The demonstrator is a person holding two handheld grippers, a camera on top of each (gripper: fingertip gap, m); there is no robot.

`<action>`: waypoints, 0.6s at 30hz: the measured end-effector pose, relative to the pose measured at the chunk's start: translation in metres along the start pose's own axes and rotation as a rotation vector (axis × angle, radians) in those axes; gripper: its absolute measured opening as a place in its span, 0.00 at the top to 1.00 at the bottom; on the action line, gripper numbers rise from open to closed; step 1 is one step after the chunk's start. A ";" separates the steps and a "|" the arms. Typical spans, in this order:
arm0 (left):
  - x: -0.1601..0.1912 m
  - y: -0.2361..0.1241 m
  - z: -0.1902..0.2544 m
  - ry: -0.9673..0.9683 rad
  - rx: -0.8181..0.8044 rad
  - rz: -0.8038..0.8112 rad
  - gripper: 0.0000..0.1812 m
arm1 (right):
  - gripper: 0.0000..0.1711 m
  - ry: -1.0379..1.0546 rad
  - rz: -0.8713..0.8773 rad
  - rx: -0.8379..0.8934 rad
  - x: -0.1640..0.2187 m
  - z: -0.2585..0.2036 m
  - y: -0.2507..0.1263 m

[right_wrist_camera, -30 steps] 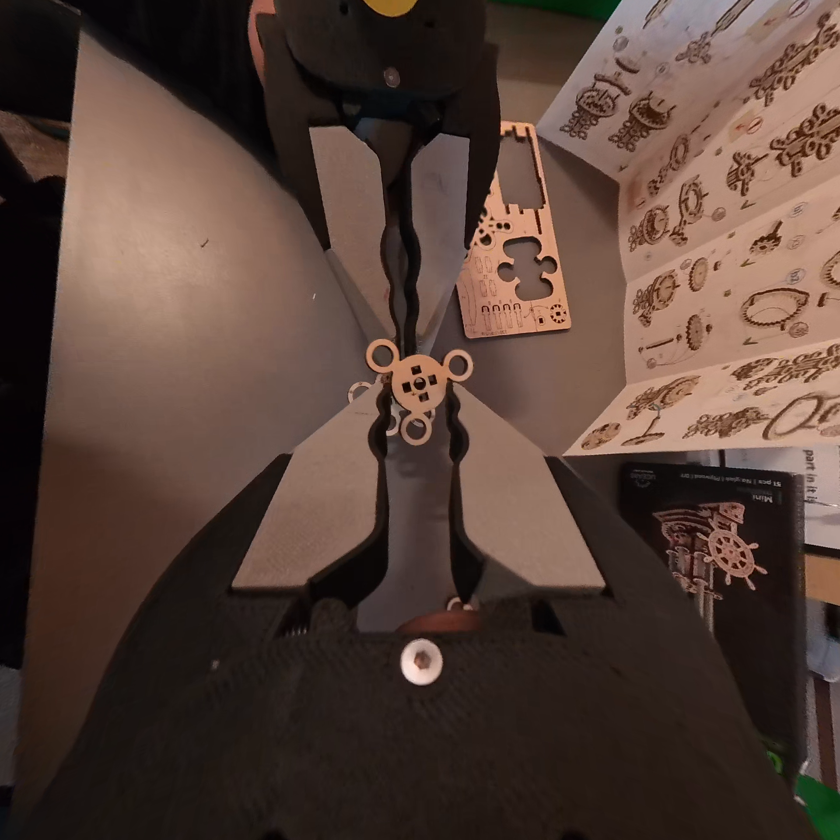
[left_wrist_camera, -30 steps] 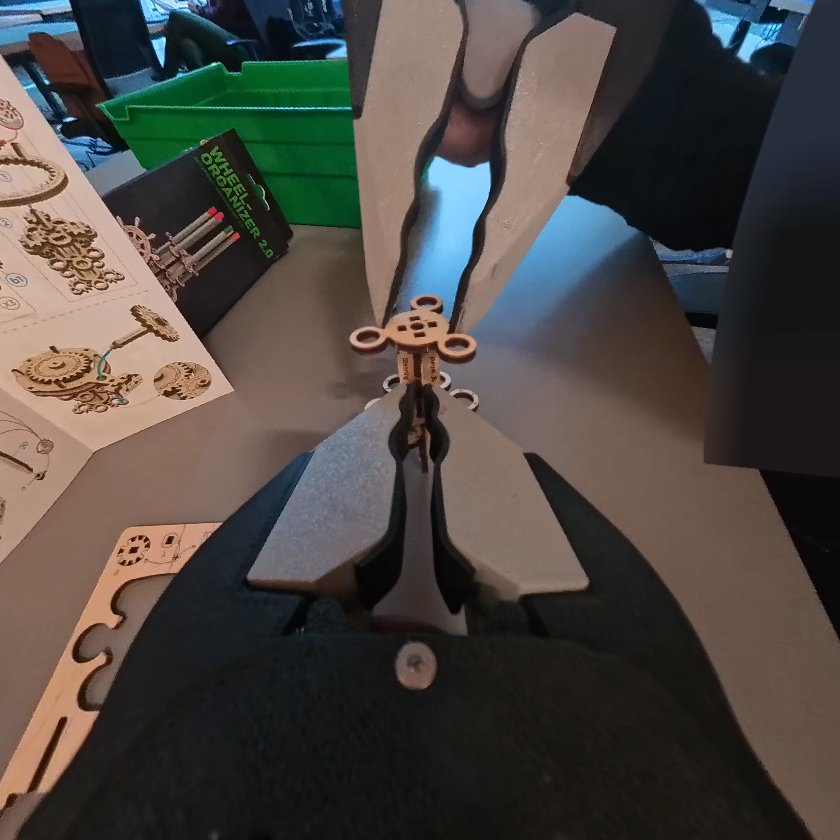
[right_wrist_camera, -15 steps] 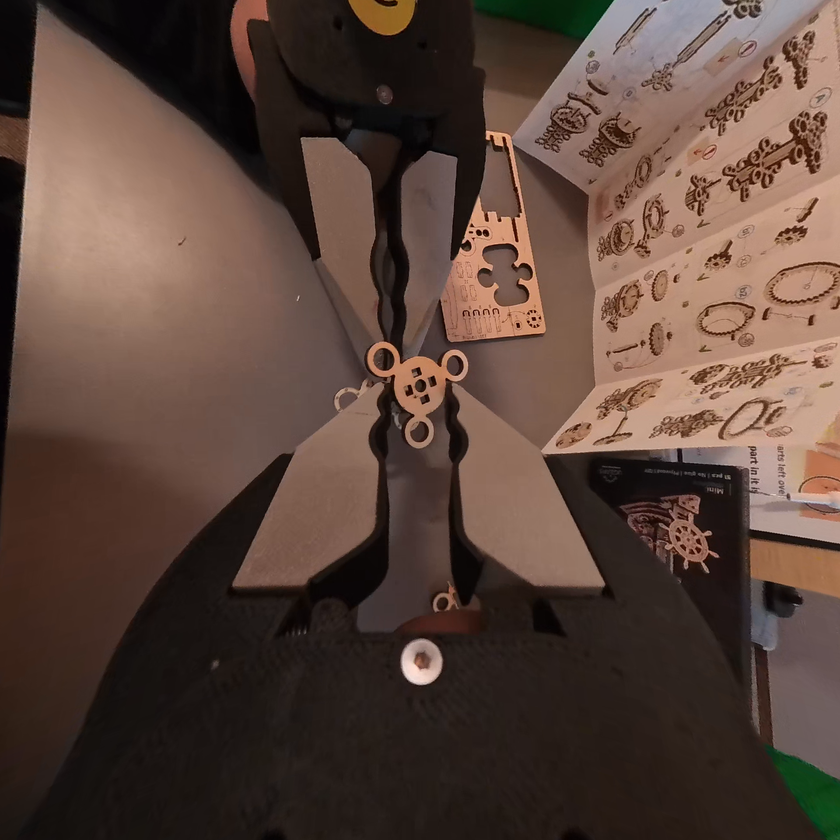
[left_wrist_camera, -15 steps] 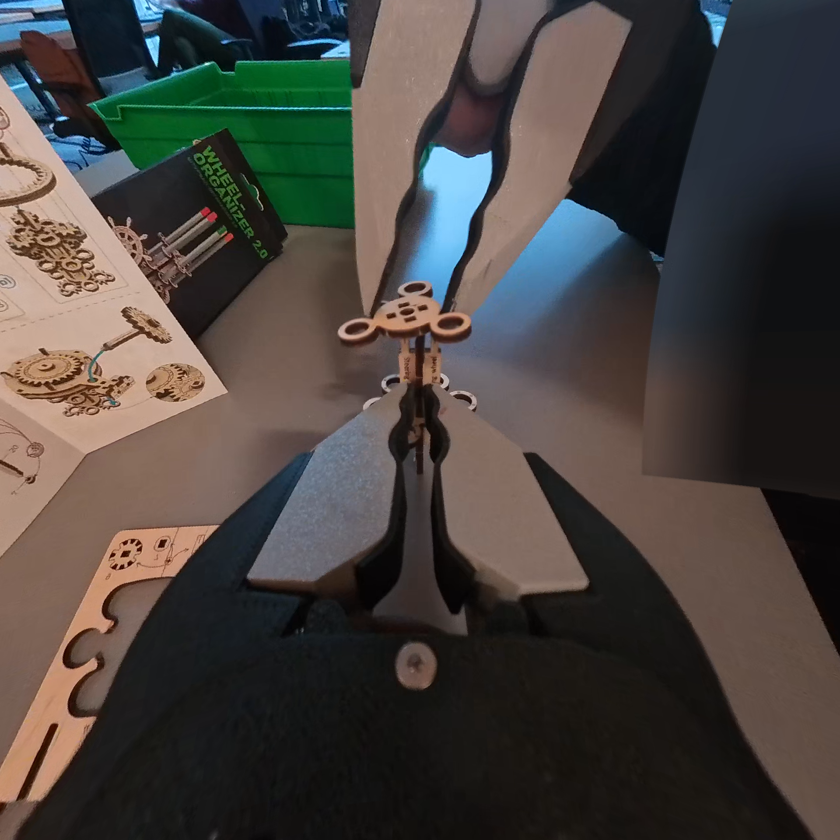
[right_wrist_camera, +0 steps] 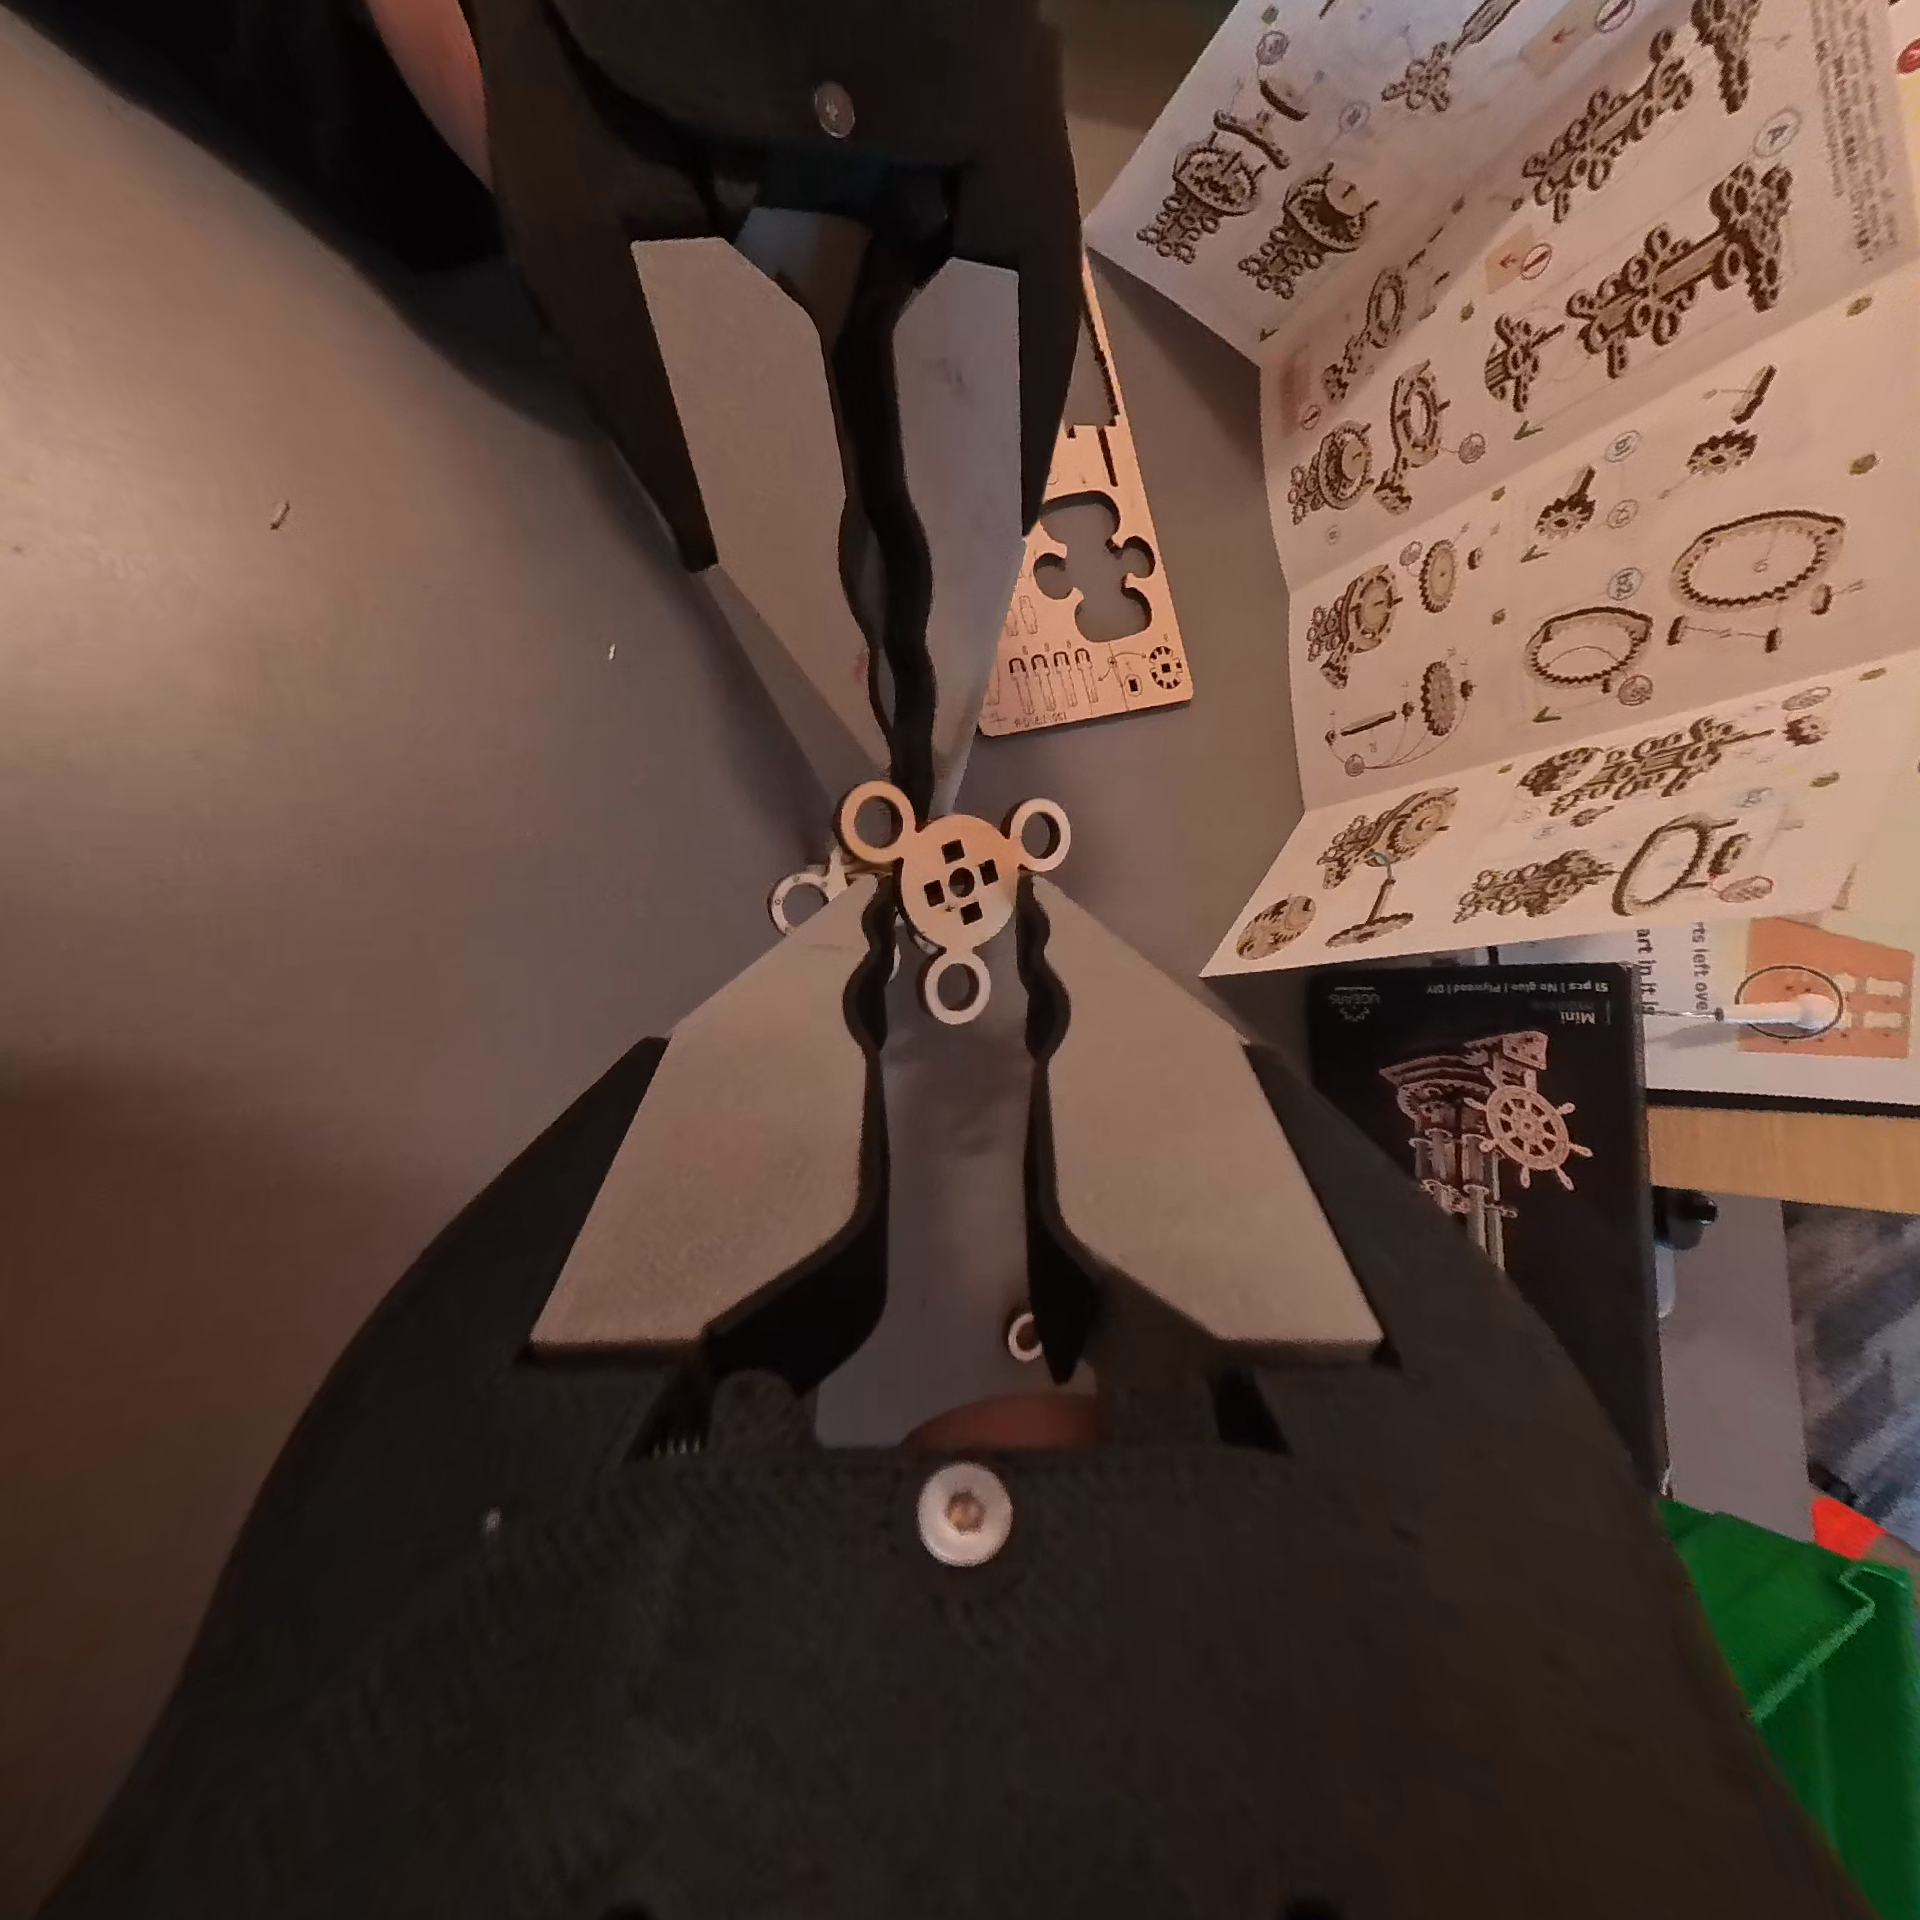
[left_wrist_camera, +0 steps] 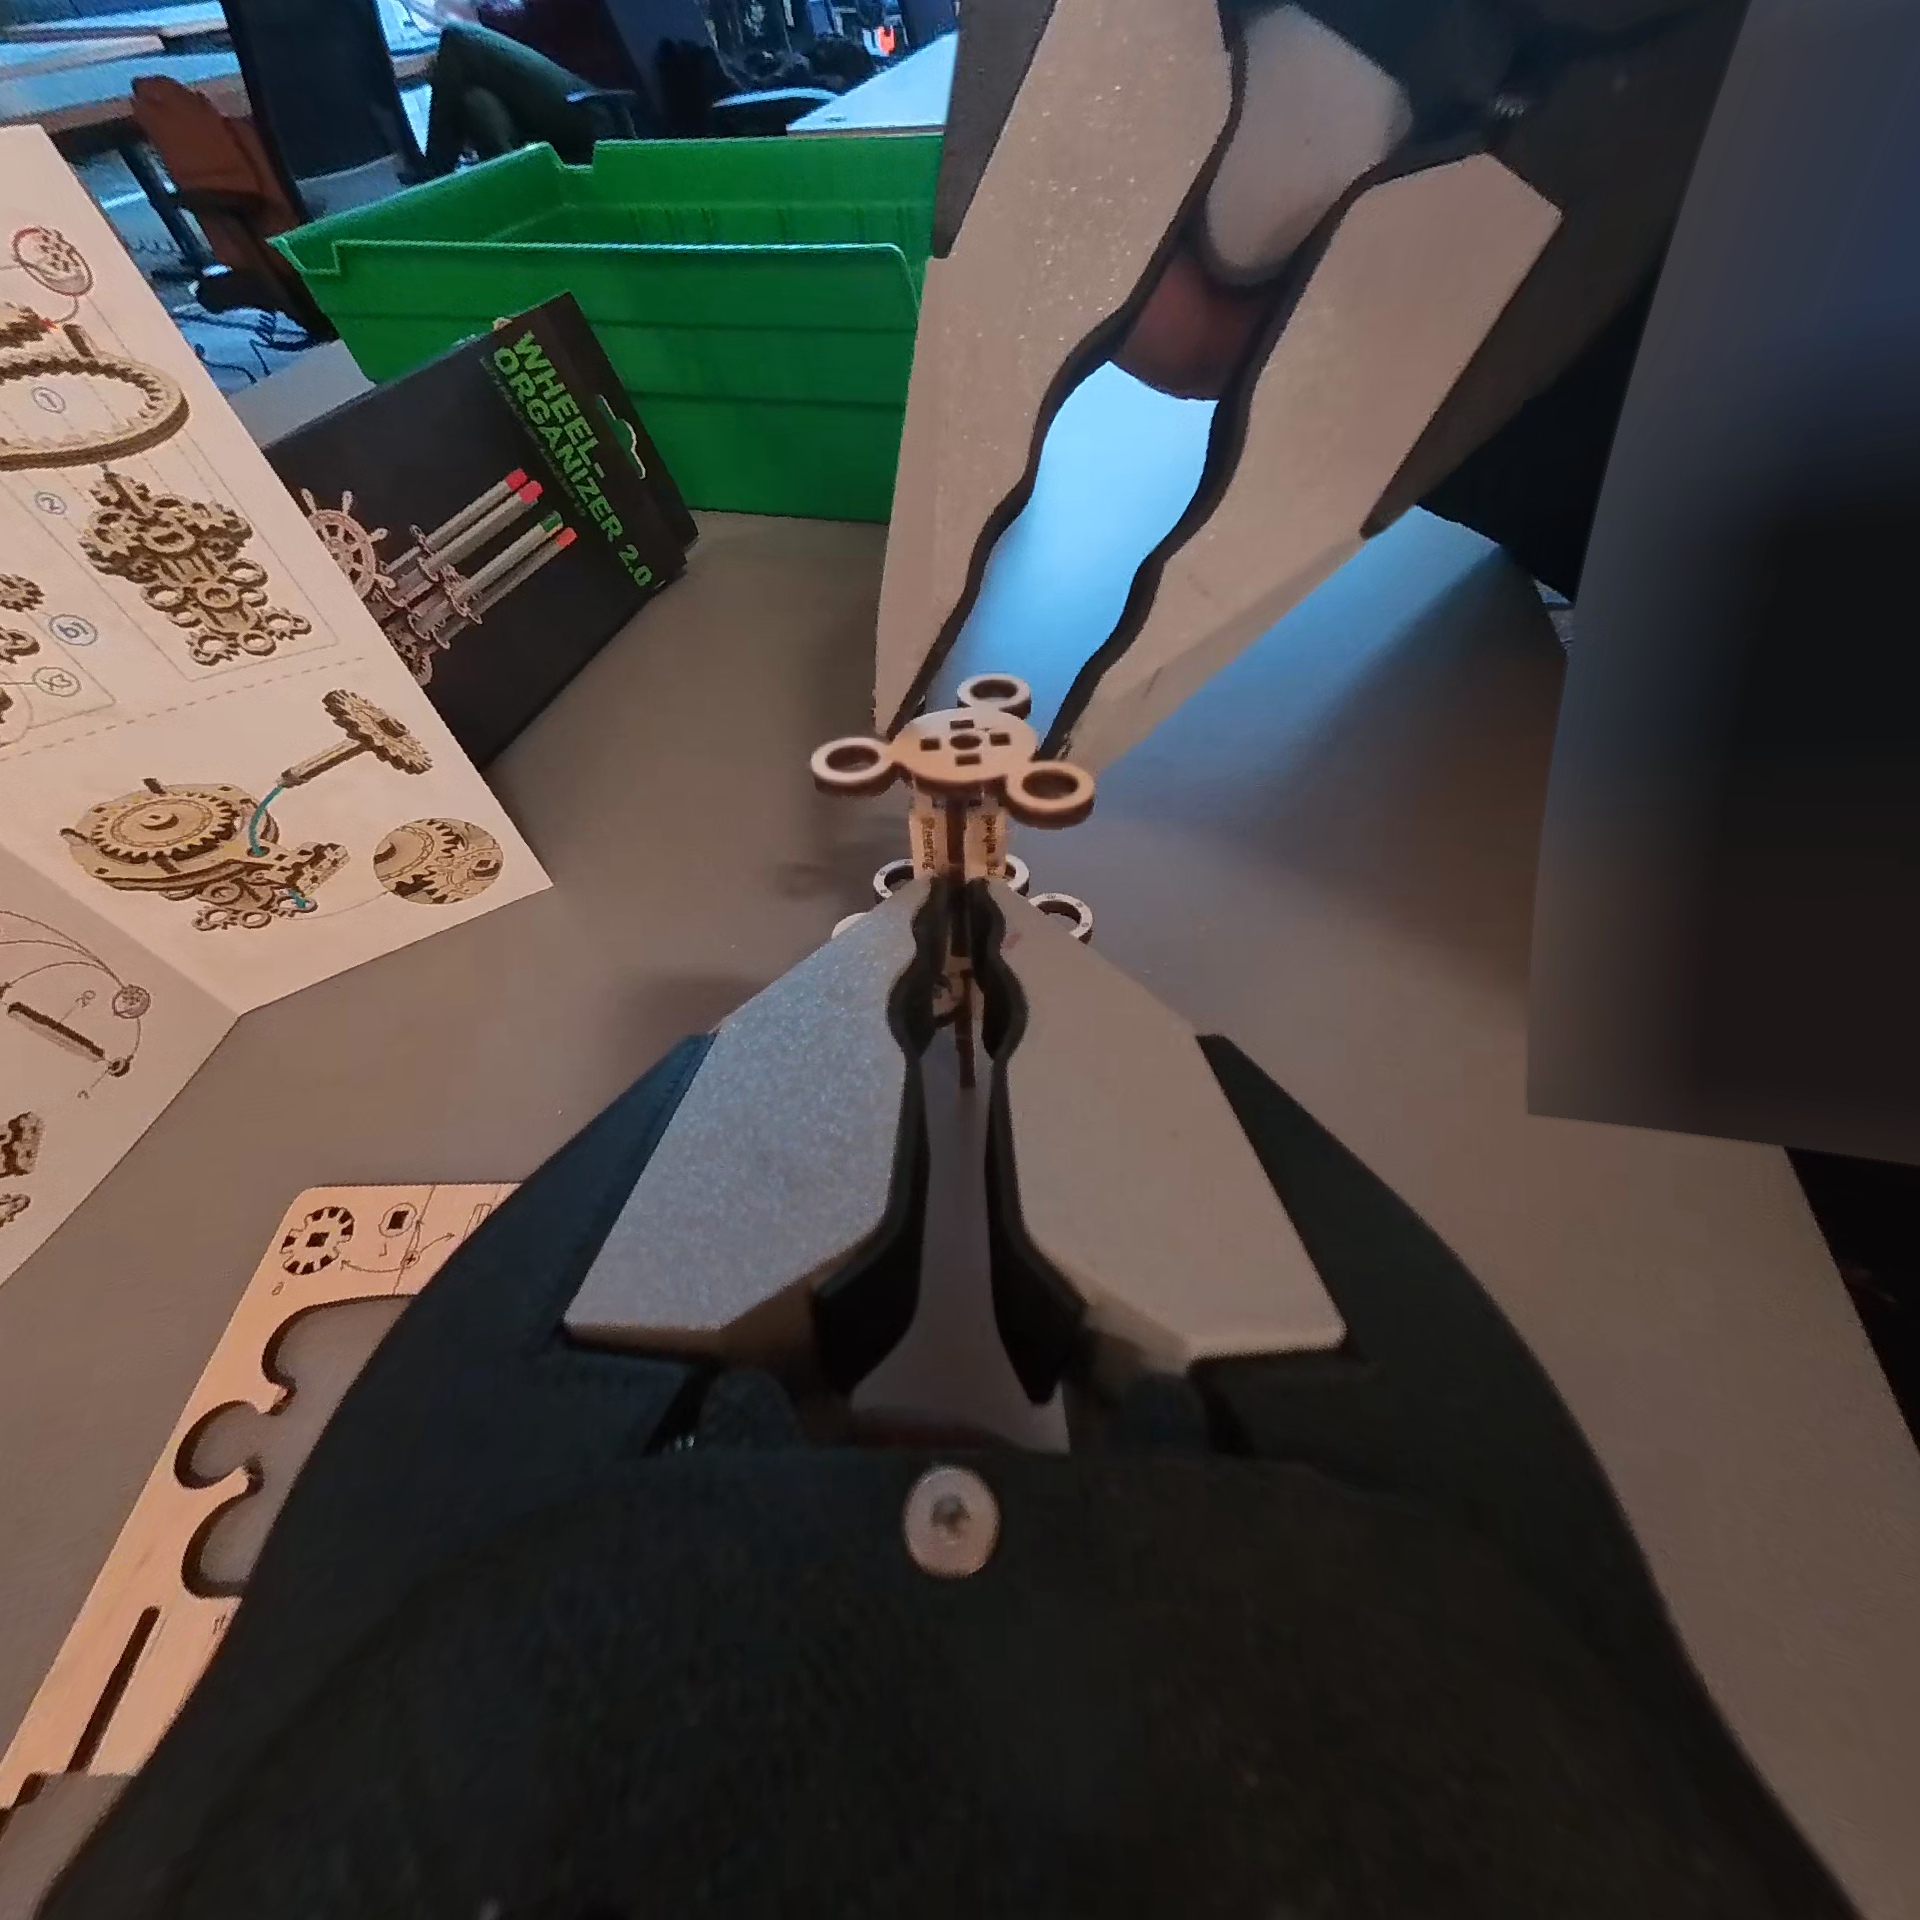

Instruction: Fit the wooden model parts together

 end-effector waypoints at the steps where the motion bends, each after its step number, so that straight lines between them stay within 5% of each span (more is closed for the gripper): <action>1: 0.000 0.000 0.000 0.000 0.000 0.000 1.00 | 0.89 -0.001 0.000 0.005 -0.001 0.000 0.000; 12: 0.000 -0.001 0.001 0.020 -0.040 -0.003 1.00 | 0.90 -0.011 -0.039 0.102 0.000 -0.004 0.002; 18: 0.000 -0.003 0.005 0.085 -0.114 0.004 1.00 | 0.93 0.019 0.083 0.159 0.001 -0.009 -0.002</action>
Point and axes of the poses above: each gripper's, where its closed fingertips meet, y out along the fingers, x out of its underside, z = x × y across the jaws, the point moved 4 cm from there along -y, back along the fingers, and after that the axes turned 12 degrees about -z, right-handed, at the moved point
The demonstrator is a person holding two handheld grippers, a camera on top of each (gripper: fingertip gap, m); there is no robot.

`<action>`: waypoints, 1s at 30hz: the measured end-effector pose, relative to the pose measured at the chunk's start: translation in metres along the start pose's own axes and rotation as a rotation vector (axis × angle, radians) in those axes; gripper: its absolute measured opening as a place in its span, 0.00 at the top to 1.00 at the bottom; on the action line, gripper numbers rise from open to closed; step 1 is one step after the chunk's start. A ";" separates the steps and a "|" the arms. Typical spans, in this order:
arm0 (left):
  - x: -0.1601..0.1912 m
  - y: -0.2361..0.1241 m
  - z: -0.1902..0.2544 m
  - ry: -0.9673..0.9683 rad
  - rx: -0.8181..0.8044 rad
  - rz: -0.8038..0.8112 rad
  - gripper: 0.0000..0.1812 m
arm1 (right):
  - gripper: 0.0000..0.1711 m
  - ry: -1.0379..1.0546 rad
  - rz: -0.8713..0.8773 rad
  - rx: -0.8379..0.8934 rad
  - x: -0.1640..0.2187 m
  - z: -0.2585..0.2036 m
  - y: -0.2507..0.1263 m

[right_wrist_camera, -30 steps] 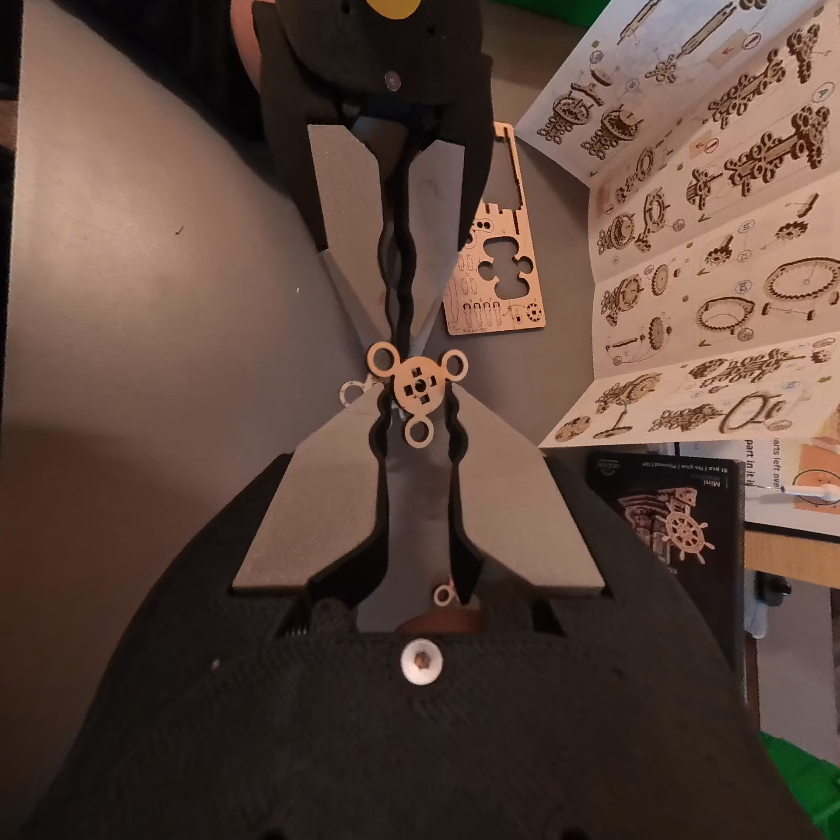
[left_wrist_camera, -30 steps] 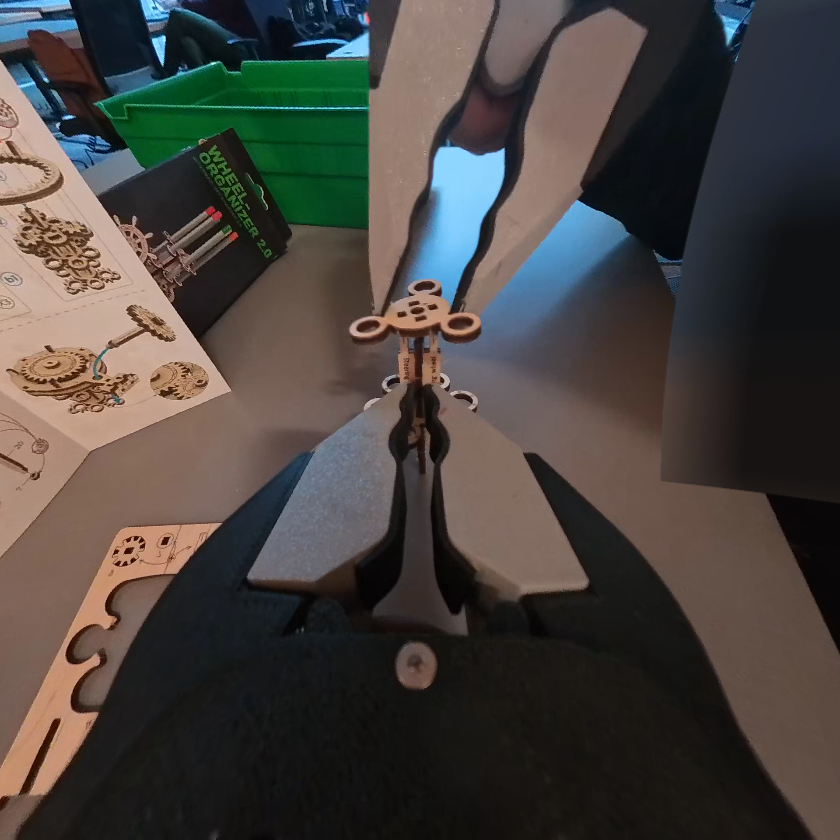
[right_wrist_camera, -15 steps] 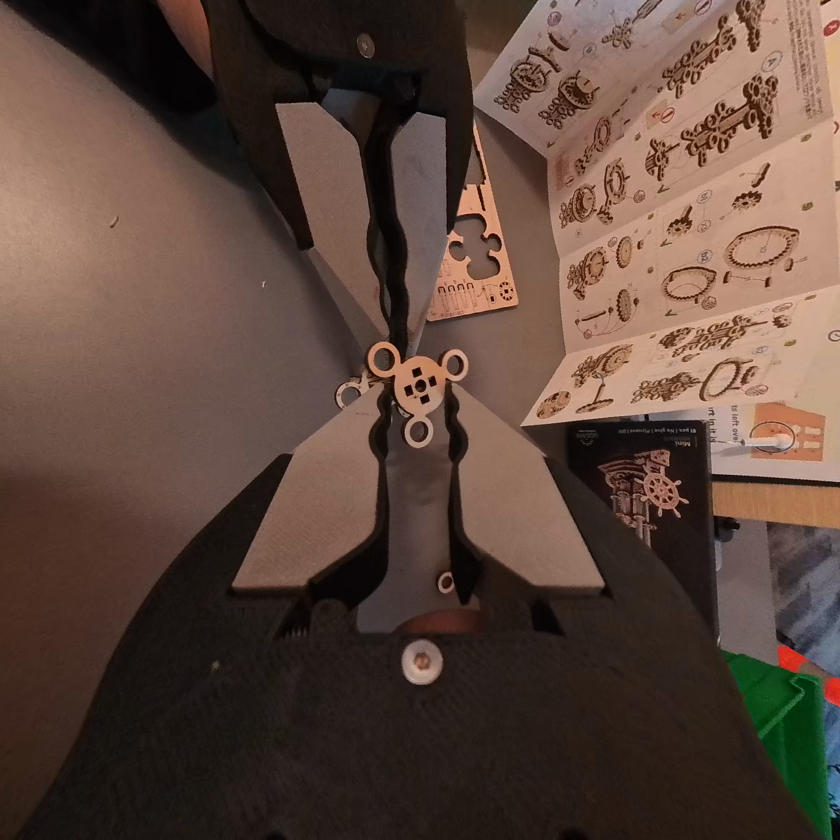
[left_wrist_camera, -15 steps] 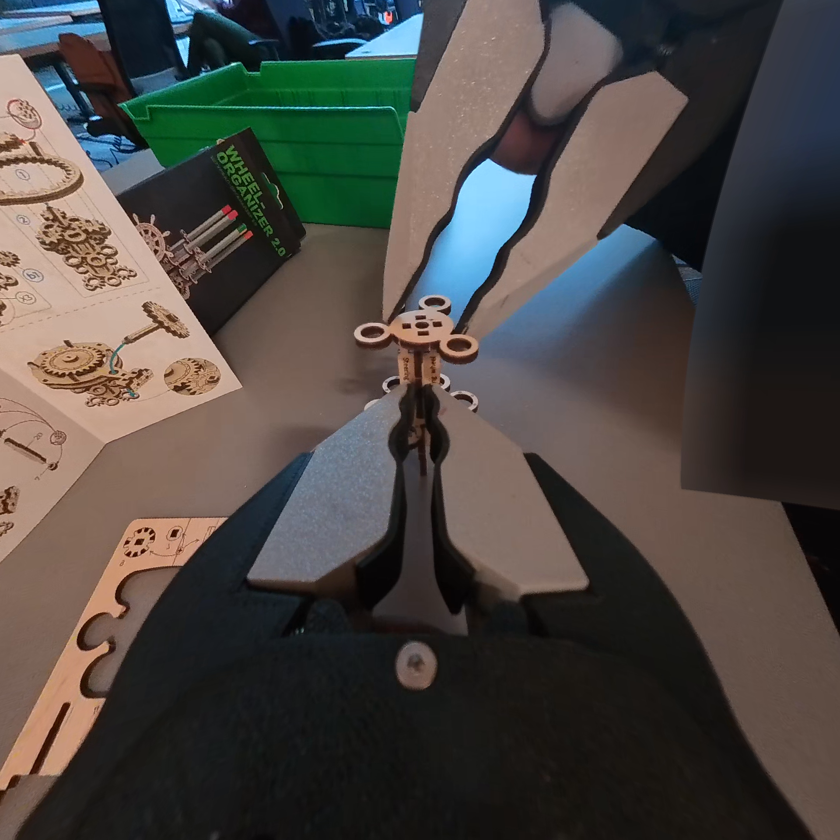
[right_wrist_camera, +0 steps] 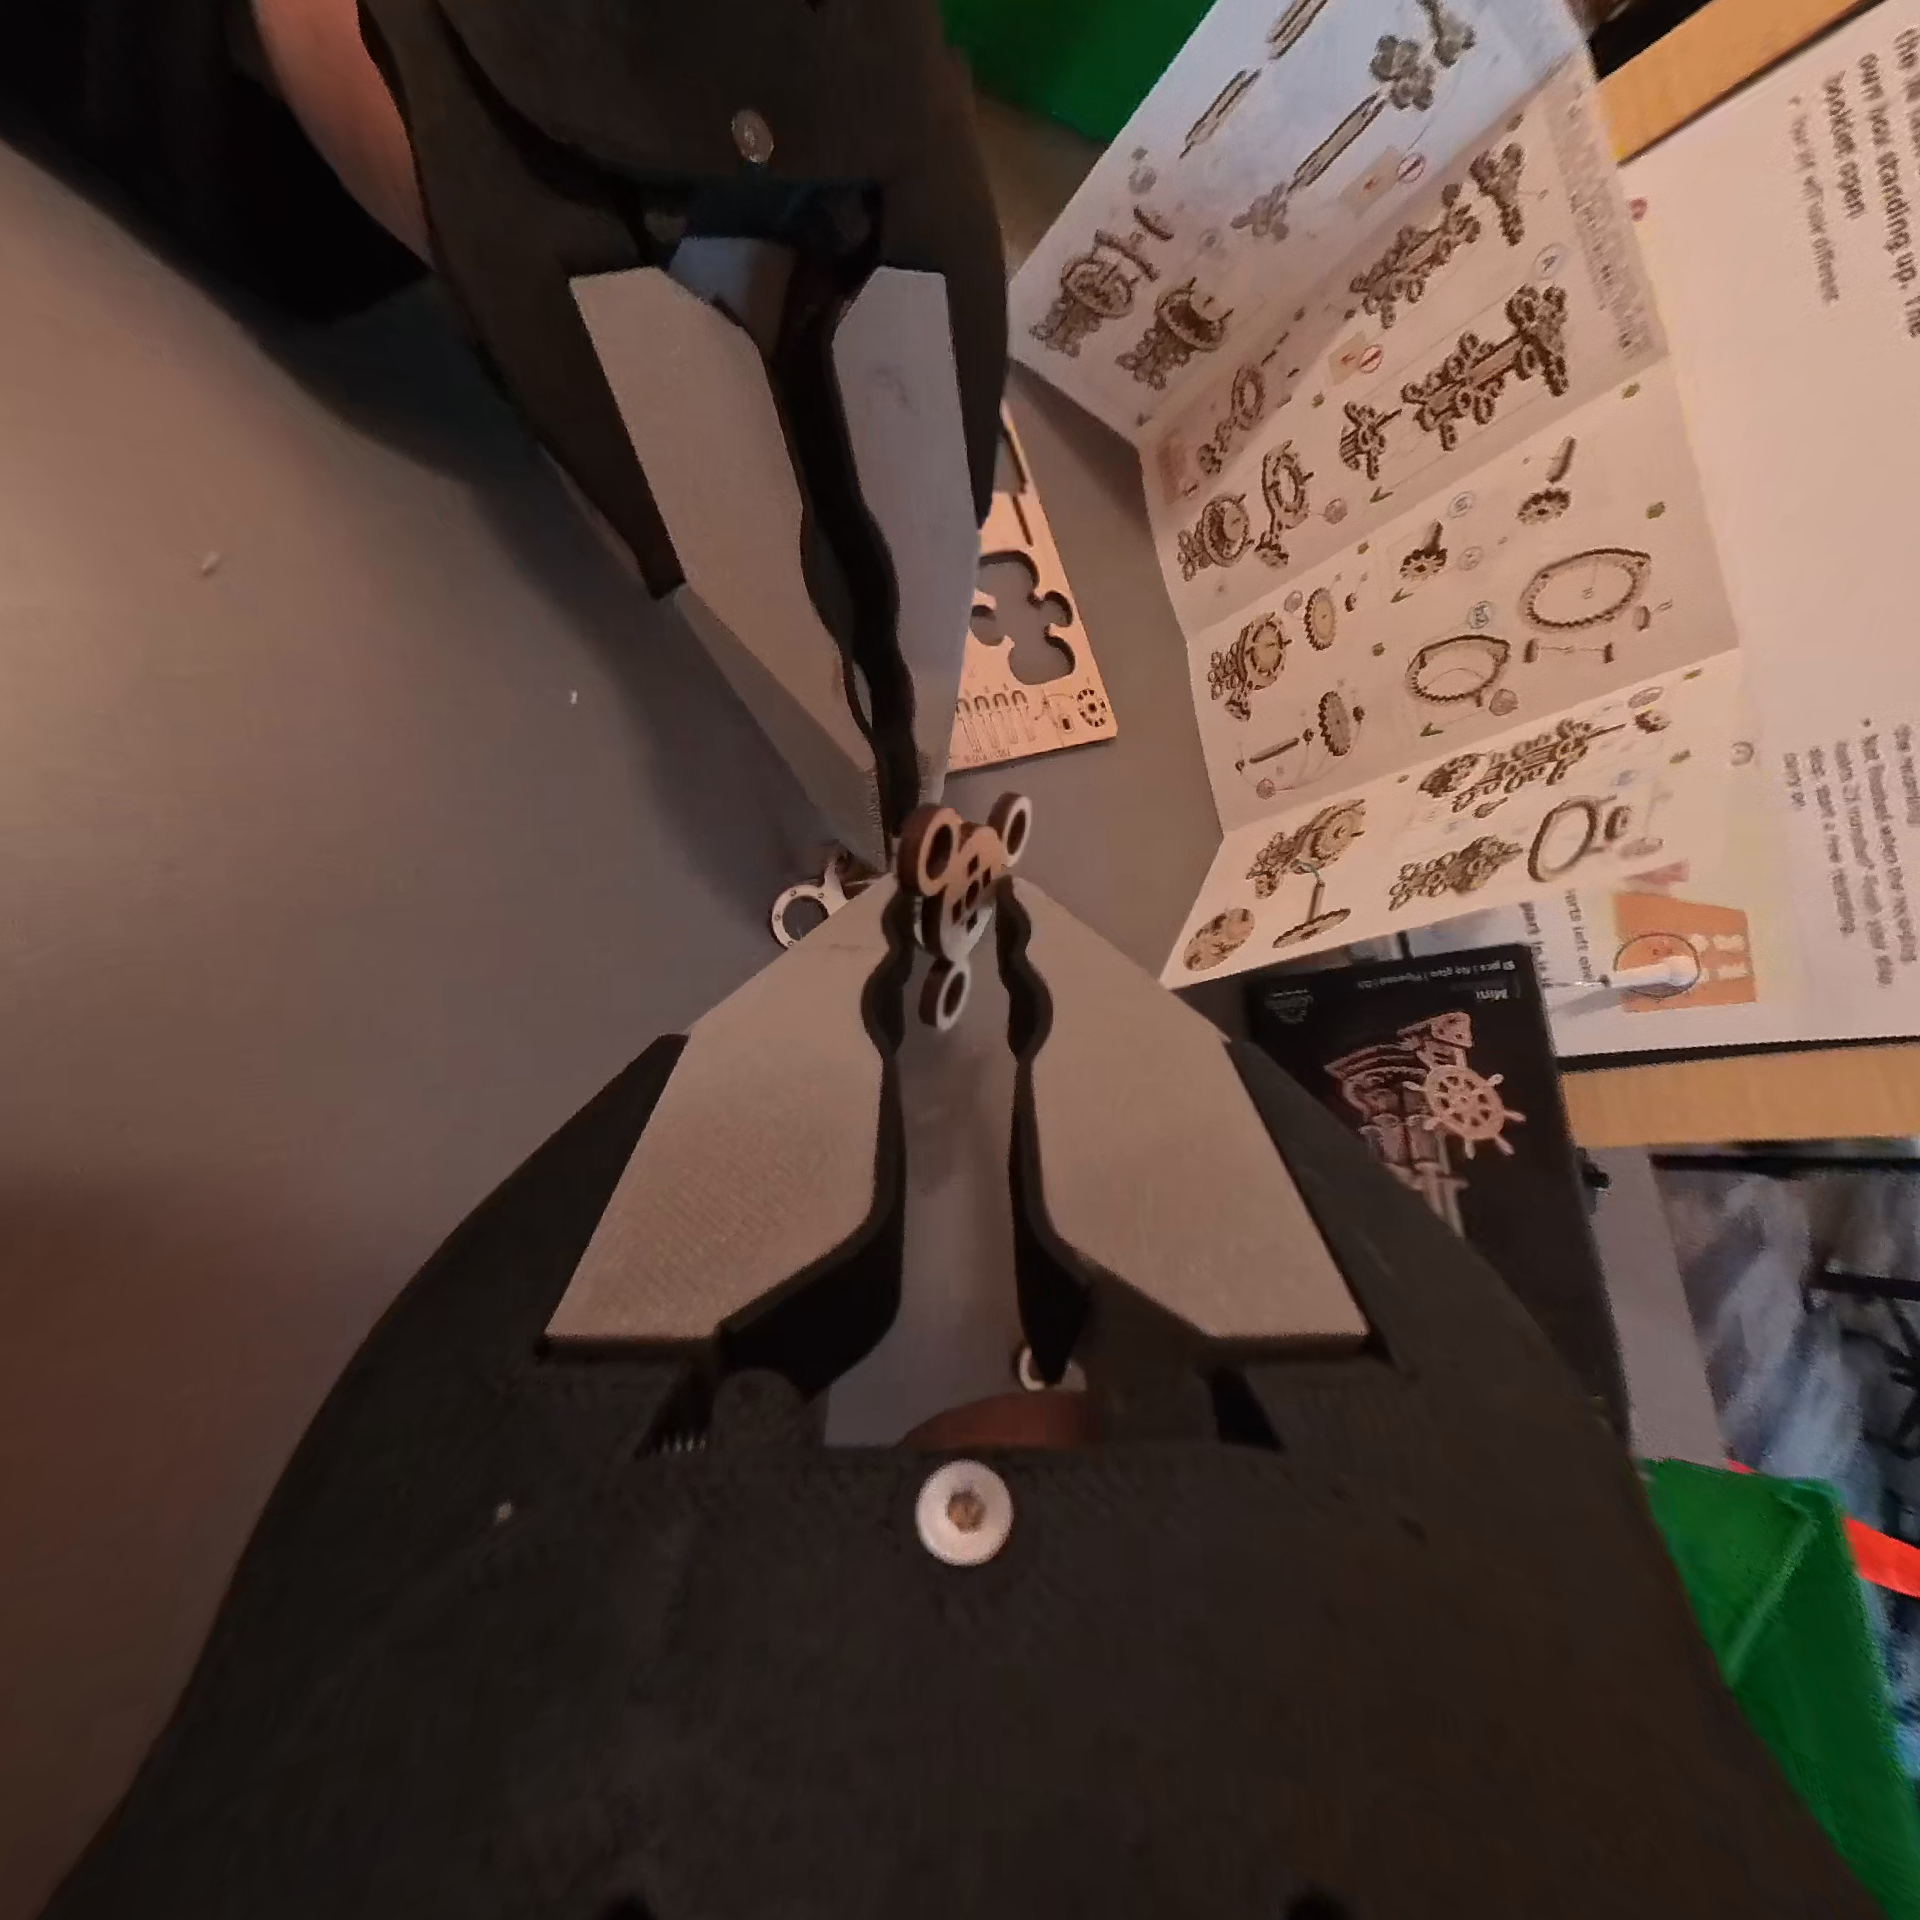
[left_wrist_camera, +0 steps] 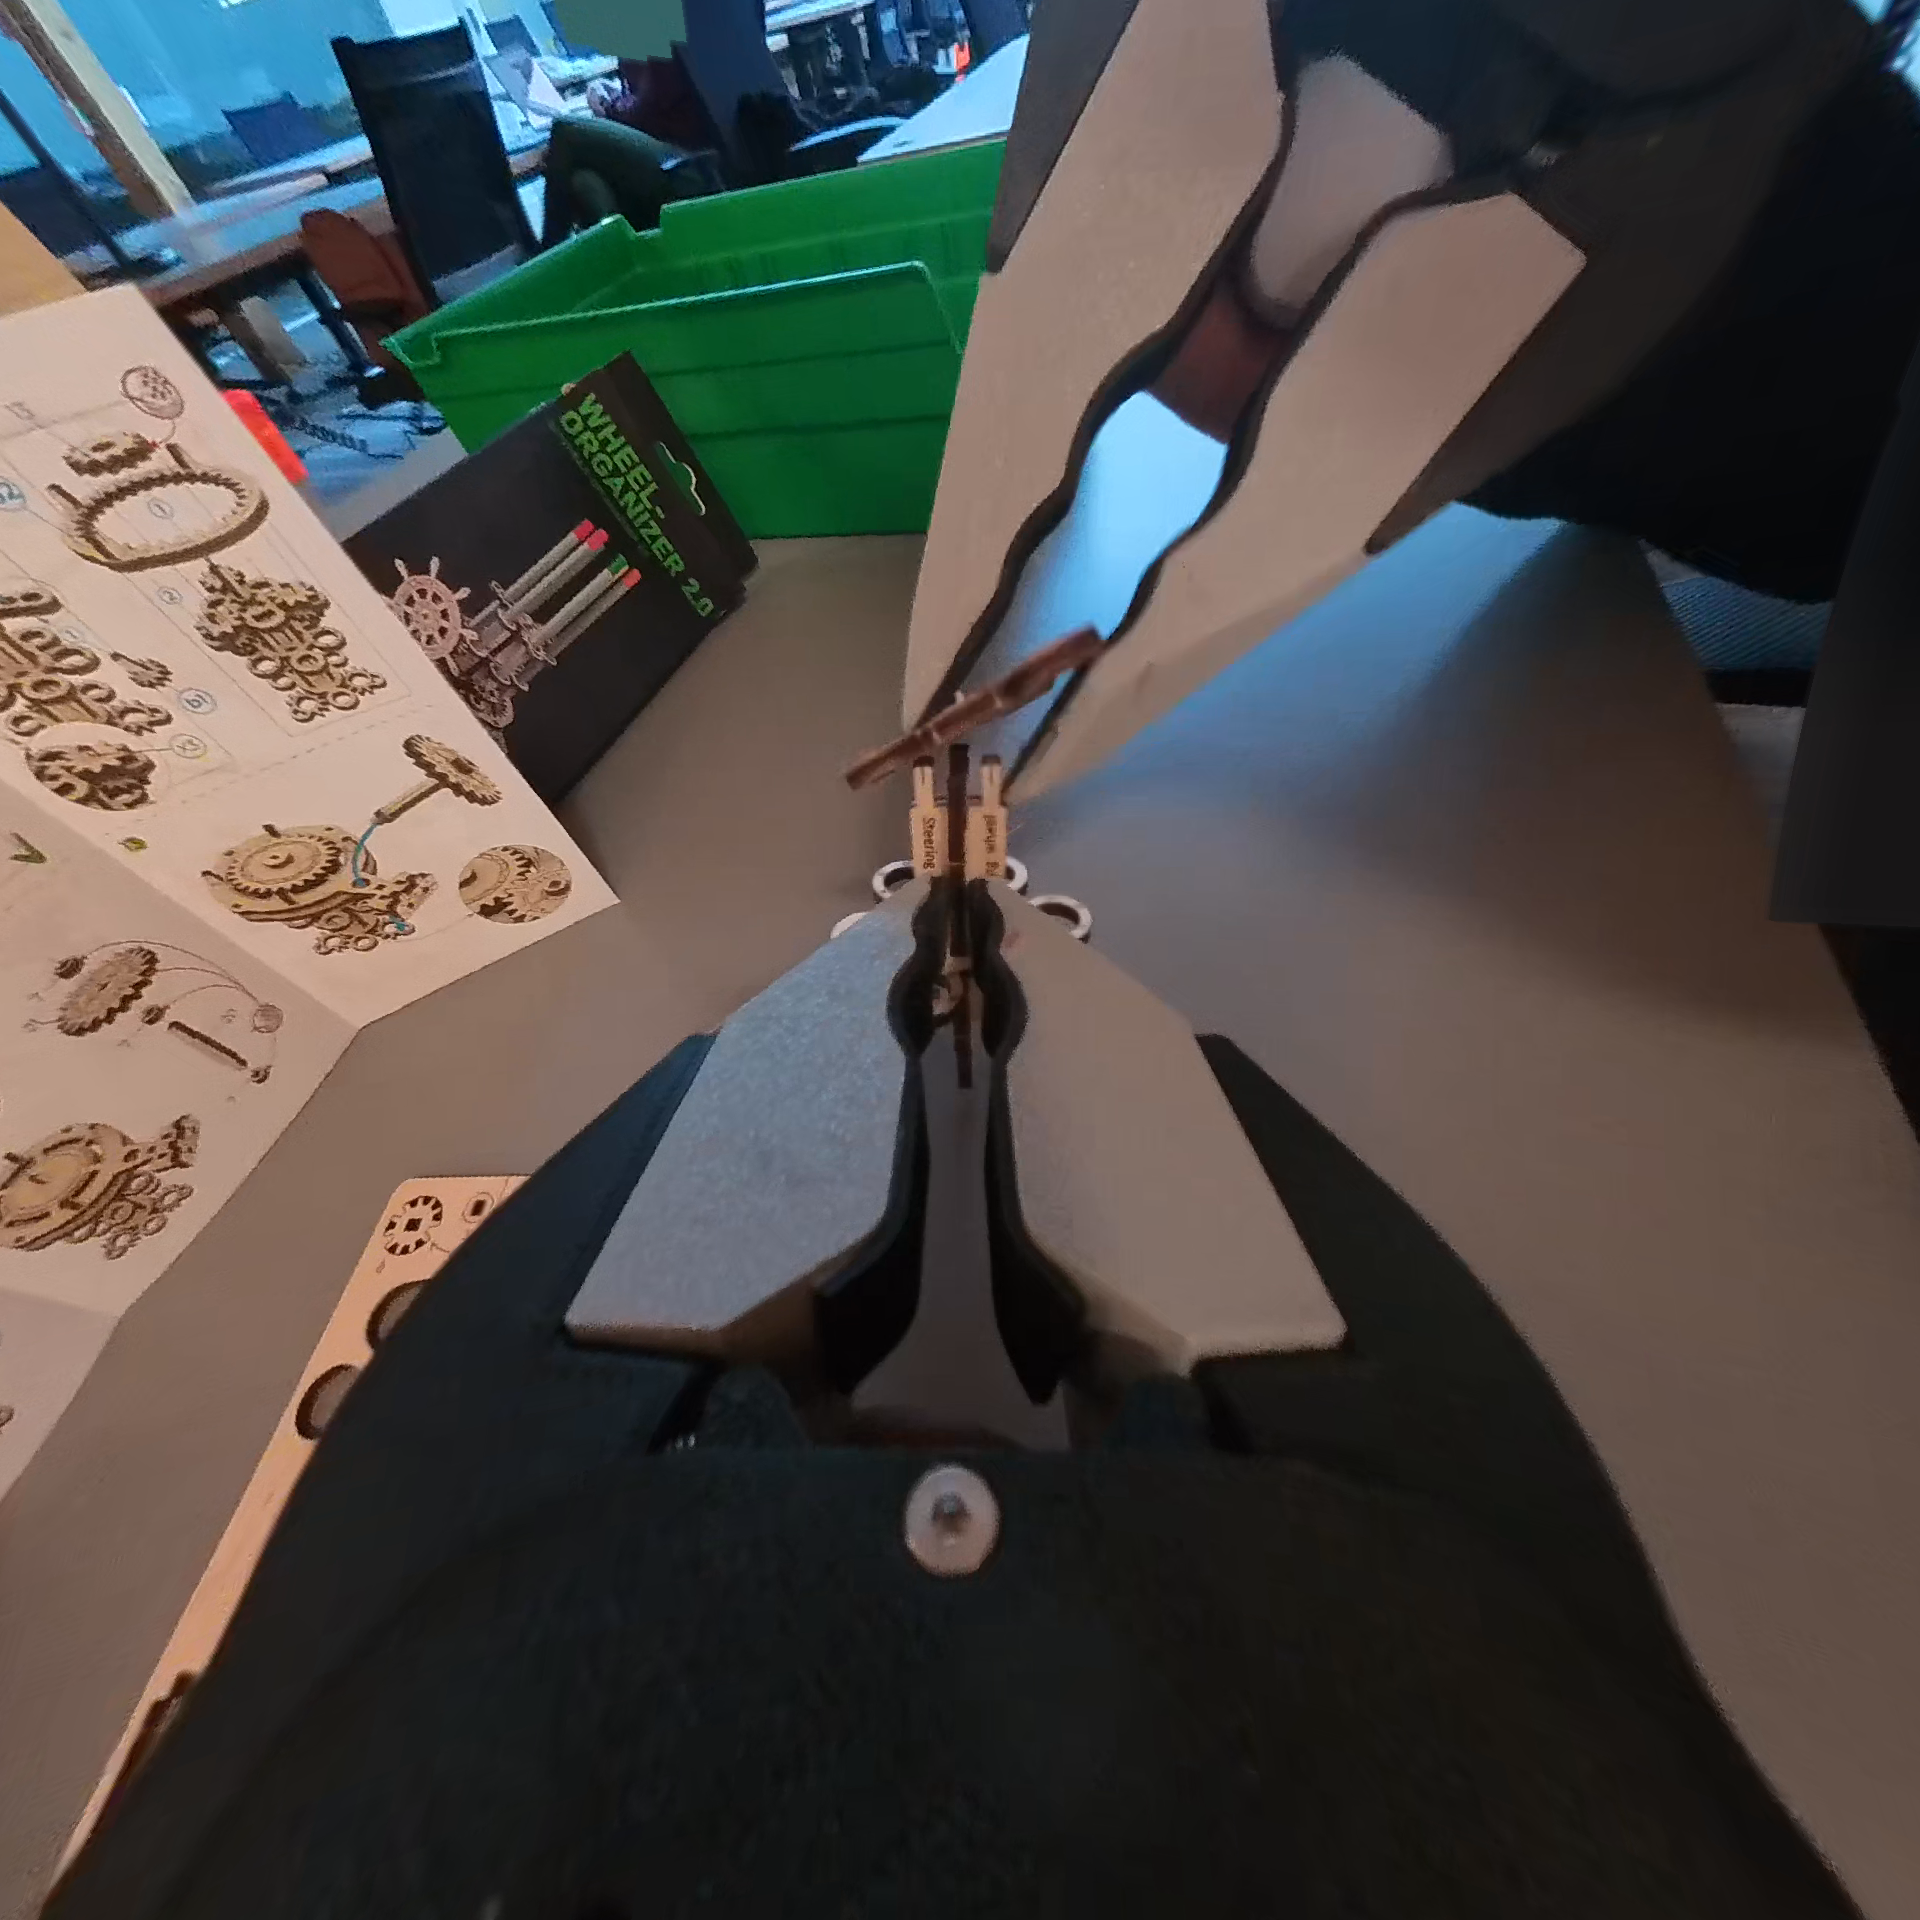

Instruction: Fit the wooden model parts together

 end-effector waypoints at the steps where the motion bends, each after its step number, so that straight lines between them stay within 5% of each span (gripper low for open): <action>1: 0.000 0.001 0.000 0.005 -0.003 -0.005 1.00 | 0.94 0.027 0.024 -0.010 0.002 0.000 -0.001; 6: 0.003 0.000 -0.005 -0.017 -0.016 -0.020 1.00 | 1.00 0.158 0.063 -0.008 0.024 0.015 -0.001; 10: 0.005 -0.001 -0.011 -0.053 -0.022 -0.022 1.00 | 1.00 0.078 -0.109 0.099 0.055 0.016 0.010; 20: 0.005 -0.001 -0.013 -0.068 -0.013 -0.022 1.00 | 0.85 0.088 -0.080 -0.258 0.064 -0.044 0.011; 30: 0.005 -0.001 -0.012 -0.063 -0.010 -0.022 1.00 | 0.85 0.218 -0.139 -0.300 0.092 -0.015 0.012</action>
Point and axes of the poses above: each gripper's, where its closed fingertips meet, y out along the fingers, x out of its underside, z = x × y across the jaws, the point moved 4 cm from there along -y, back along the fingers, and after that the axes turned 12 degrees about -z, right-handed, at the moved point
